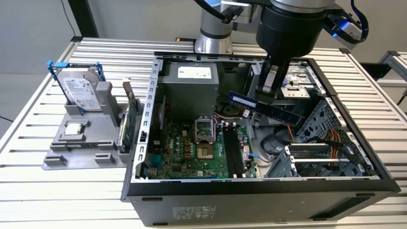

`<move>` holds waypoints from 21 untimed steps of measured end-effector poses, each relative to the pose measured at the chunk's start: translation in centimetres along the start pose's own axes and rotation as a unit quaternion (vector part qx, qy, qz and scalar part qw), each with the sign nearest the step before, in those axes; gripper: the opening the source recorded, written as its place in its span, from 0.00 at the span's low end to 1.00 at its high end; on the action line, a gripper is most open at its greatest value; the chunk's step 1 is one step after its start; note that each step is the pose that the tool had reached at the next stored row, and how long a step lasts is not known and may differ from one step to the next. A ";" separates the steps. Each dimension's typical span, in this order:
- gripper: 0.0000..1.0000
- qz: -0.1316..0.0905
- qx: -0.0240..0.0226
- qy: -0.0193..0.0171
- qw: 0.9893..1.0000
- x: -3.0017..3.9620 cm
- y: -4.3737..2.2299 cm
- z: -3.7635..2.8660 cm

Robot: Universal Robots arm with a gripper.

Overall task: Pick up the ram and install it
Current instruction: 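Pick up the ram and move it above insertion slot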

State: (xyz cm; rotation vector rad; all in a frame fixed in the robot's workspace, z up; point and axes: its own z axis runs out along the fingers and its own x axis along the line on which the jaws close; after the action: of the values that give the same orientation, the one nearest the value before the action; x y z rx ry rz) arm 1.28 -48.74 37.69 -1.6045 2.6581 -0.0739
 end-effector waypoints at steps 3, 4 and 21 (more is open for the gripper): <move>0.00 0.007 0.000 0.000 1.000 0.00 0.00 0.01; 0.00 0.010 0.000 0.001 1.000 0.00 0.00 0.01; 0.00 0.052 0.000 0.003 0.999 0.00 0.01 0.07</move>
State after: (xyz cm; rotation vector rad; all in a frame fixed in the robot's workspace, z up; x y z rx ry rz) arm 1.28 -48.74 37.61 -1.4660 2.7397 -0.0768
